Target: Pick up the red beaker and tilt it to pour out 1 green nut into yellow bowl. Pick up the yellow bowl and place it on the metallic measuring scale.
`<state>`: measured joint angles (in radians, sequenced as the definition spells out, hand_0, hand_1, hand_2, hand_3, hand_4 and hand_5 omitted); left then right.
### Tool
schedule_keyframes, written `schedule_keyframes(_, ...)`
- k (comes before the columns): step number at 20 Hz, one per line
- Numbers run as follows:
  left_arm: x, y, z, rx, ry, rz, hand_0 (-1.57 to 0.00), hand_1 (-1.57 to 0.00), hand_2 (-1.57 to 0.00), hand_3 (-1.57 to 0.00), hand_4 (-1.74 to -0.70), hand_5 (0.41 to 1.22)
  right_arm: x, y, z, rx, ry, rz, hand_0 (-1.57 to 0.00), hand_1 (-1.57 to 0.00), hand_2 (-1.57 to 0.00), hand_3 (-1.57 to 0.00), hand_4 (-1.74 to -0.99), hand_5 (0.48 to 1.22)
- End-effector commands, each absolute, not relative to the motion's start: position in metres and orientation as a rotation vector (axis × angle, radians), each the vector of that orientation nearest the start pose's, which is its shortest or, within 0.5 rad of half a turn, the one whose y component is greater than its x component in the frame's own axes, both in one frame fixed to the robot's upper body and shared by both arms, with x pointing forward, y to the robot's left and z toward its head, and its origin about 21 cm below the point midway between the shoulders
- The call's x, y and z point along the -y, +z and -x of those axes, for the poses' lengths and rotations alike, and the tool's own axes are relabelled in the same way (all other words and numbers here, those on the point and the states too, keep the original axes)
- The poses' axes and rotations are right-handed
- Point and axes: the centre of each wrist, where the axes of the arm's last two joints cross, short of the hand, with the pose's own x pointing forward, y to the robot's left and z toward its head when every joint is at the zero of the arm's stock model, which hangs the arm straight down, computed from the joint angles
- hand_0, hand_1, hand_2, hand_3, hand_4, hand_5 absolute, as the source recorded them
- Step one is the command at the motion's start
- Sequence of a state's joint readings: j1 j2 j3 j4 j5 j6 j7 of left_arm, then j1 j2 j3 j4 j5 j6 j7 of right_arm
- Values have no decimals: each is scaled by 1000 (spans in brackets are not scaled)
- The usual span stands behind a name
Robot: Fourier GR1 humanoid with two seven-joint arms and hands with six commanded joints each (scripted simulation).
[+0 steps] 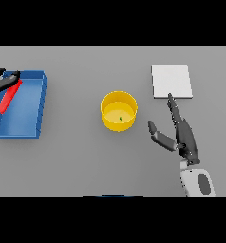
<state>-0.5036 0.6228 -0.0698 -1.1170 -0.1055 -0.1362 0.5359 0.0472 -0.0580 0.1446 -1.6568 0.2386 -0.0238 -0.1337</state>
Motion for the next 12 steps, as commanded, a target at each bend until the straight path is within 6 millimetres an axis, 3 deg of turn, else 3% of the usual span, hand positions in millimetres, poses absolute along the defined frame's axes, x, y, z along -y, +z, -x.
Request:
schedule_keyframes(1, -354, 104, -362, 976, -495, -634, -196, -179, -170, -176, -813, 627, 211, 9, -234, 1750, 326, 140, 1, 1, 1, 1, -1157, 665)
schedule_keyframes(7, -349, 106, -364, 1098, -480, -641, -51, -46, -44, -45, -779, 635, 206, 16, -235, 1714, 407, 210, 1, 1, 1, 1, -1115, 638)
schedule_keyframes(9, -345, 106, -363, 1137, -461, -606, -32, -29, -28, -29, -786, 652, 211, 24, -241, 1743, 548, 186, 1, 1, 1, 1, -1080, 662)
schedule_keyframes(12, -342, 103, -359, 1151, -451, -582, -16, -15, -14, -14, -799, 666, 210, 40, -260, 1694, 830, 271, 1, 1, 1, 1, -1122, 649)
